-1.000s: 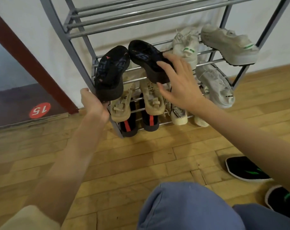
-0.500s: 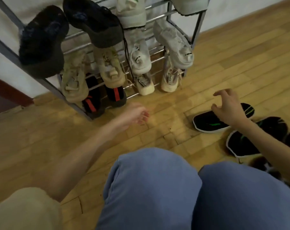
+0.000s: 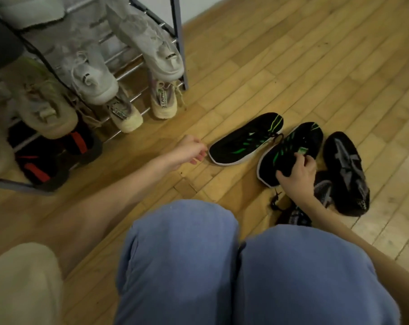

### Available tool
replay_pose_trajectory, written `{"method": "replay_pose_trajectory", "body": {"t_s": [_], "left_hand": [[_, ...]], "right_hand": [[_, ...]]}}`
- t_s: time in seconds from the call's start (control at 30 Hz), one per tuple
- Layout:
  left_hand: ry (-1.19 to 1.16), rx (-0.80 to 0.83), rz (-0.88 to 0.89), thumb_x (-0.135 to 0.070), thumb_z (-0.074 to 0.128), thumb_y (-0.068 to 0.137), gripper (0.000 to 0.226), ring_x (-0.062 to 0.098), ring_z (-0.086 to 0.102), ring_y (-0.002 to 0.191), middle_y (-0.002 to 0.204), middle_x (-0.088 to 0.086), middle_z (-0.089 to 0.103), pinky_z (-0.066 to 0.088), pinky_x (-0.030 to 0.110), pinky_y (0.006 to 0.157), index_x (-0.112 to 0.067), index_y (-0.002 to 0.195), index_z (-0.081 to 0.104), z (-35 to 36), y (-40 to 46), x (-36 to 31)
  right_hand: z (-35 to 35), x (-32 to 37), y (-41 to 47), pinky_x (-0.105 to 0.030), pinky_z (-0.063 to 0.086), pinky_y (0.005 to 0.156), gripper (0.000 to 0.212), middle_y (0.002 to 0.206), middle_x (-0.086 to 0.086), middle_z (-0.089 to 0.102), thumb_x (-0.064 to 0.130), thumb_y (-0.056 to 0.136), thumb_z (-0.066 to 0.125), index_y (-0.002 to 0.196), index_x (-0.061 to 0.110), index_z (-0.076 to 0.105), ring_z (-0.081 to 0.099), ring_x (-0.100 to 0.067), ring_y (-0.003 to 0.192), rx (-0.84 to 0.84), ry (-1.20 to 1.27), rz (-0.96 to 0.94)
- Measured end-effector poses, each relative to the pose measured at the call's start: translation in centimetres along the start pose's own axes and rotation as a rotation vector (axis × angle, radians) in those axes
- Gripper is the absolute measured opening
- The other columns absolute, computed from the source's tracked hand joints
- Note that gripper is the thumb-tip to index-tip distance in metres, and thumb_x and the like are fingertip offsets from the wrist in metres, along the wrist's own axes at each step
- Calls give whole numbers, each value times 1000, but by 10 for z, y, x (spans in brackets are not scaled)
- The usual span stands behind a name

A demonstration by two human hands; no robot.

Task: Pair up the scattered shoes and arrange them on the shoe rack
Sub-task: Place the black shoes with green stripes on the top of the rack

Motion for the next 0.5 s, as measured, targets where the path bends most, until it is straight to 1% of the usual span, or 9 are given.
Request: {"method": "replay_pose_trajectory", "body": {"t_s": [0.07, 0.13, 0.17, 0.2, 0.27, 0.33, 0.4, 0.47, 0.5], "left_hand": [[32, -27, -3, -16, 55, 90, 24, 16, 59, 81, 96, 8, 61, 48, 27, 63, -6, 111, 57, 11, 13, 1], [101, -36, -4, -19, 59, 89, 37, 18, 58, 98, 111, 7, 59, 51, 31, 79, -8, 124, 51, 21, 24, 3], [135, -39, -14, -21, 61, 88, 45, 21, 56, 107, 120, 8, 56, 50, 33, 87, -8, 128, 47, 26, 29, 3], [158, -45, -25, -22, 63, 88, 51, 24, 53, 115, 128, 10, 52, 47, 34, 91, -7, 133, 42, 31, 33, 4], [136, -59, -69, -24, 64, 88, 59, 26, 49, 122, 136, 11, 47, 44, 34, 94, -4, 137, 36, 41, 39, 5], [9, -63, -145, -23, 64, 89, 57, 25, 51, 119, 133, 10, 48, 47, 35, 89, -4, 135, 36, 50, 42, 6], [-155, -25, -237, -21, 65, 89, 57, 22, 55, 106, 127, 8, 52, 49, 32, 75, -5, 136, 36, 58, 46, 8], [-284, 1, -316, -19, 66, 89, 61, 21, 59, 91, 130, 12, 52, 49, 27, 59, -7, 140, 34, 65, 47, 7], [-361, -9, -349, -16, 65, 90, 57, 19, 59, 83, 128, 13, 54, 49, 25, 54, -7, 139, 37, 67, 49, 7]], "right_hand": [[7, -3, 1, -52, 28, 111, 88, 150, -24, 18, 40, 82, 70, 146, 6, 21, 23, -45, 137, -21, 42, 65], [13, -1, 0, -52, 27, 112, 103, 151, -27, 15, 51, 77, 72, 149, 8, 12, 21, -44, 138, -86, 88, 167], [16, 0, 0, -51, 26, 112, 107, 151, -28, 15, 53, 76, 73, 149, 6, 10, 20, -44, 138, -124, 121, 234], [18, 2, 1, -50, 26, 112, 111, 150, -28, 16, 54, 74, 73, 149, 3, 9, 21, -44, 137, -149, 173, 308], [23, 7, 6, -47, 29, 110, 113, 147, -26, 21, 53, 72, 76, 147, -1, 10, 27, -42, 135, -144, 324, 466], [30, 11, 10, -45, 32, 110, 110, 149, -23, 22, 47, 73, 78, 146, -1, 11, 29, -39, 137, -68, 511, 642], [37, 12, 11, -43, 34, 109, 106, 152, -21, 20, 36, 76, 79, 146, 0, 10, 30, -35, 138, -16, 683, 775], [41, 10, 11, -40, 38, 107, 101, 152, -20, 23, 27, 77, 80, 146, 0, 11, 31, -33, 138, -24, 776, 809], [43, 8, 10, -40, 38, 107, 98, 151, -19, 27, 25, 77, 80, 146, 1, 14, 33, -33, 138, -34, 803, 804]]}}
Point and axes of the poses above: each hand's wrist, its own y-axis towards the middle knuckle, its own z-axis out of the palm, x = y × z, the point moved 1 cm from there along y, towards the middle knuckle
